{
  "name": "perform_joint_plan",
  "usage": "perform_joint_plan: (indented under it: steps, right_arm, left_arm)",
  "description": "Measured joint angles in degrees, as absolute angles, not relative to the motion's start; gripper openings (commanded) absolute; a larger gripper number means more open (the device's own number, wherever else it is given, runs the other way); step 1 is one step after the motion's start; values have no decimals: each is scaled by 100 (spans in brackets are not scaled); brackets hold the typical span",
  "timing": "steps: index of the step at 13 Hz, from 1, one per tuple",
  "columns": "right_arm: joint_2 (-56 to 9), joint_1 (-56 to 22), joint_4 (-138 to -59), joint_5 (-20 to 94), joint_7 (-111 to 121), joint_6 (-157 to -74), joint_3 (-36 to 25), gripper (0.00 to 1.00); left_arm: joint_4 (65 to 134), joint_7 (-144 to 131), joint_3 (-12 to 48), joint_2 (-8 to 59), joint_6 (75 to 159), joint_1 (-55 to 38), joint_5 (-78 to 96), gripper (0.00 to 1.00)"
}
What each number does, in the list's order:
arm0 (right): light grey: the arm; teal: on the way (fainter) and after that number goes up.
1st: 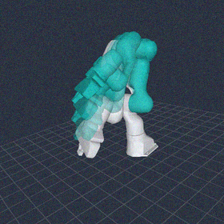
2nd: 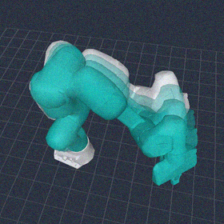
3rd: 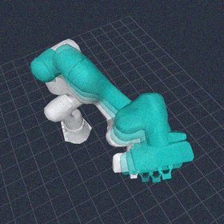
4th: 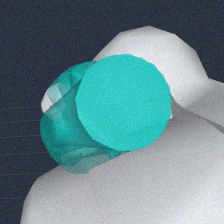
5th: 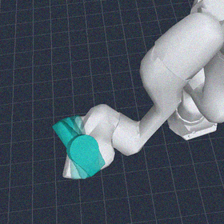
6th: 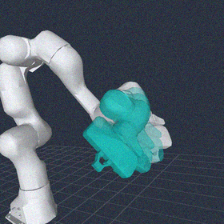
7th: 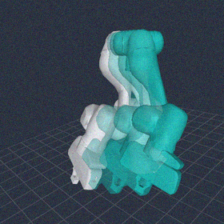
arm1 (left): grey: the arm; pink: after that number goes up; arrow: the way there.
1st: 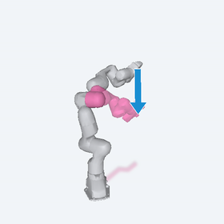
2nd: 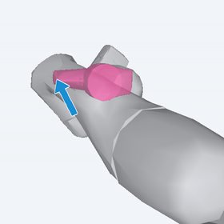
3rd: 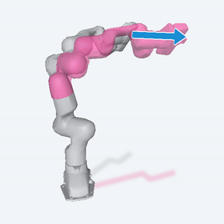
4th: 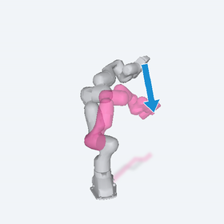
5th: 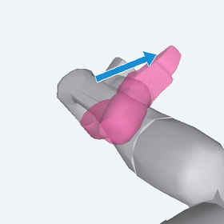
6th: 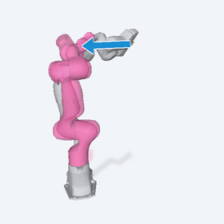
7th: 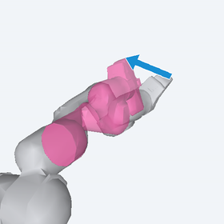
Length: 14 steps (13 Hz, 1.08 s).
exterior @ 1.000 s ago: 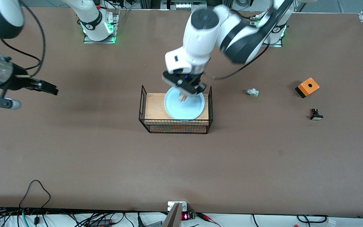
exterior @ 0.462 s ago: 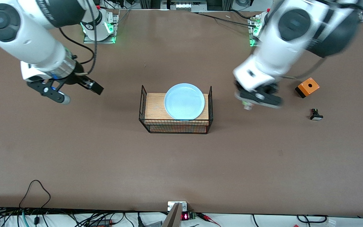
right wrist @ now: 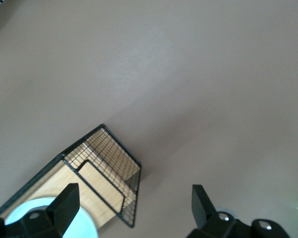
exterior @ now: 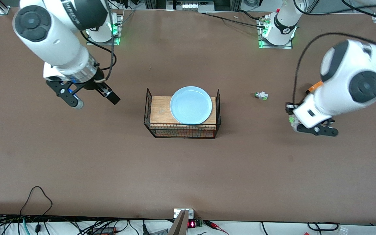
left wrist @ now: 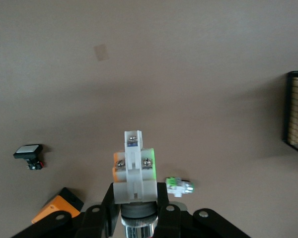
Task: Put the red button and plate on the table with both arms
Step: 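Lift the button with the left gripper while the right gripper moves out, then lower the button onto the table while the right gripper reaches the plate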
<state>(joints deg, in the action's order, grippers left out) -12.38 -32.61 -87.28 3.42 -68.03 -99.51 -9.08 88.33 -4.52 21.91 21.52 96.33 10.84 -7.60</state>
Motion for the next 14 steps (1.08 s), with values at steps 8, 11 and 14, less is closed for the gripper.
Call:
perform_joint_plan:
  steps: [8, 11, 14]
  right_arm:
    - [-1592, -3985, -8777, 343, -8253, -10452, -898, 100]
    - [-1766, -4389, -8777, 322, -8992, -10688, -898, 100]
    - [-1868, -4621, -8778, 279, -9254, -10710, -899, 100]
  left_arm:
    - [10381, 499, 2176, 3008, 12215, 1881, -935, 6]
    - [11128, 527, 2109, 3072, 13108, 2082, -1034, 7]
    - [11247, 607, 2080, 3240, 13361, 2200, -1102, 62]
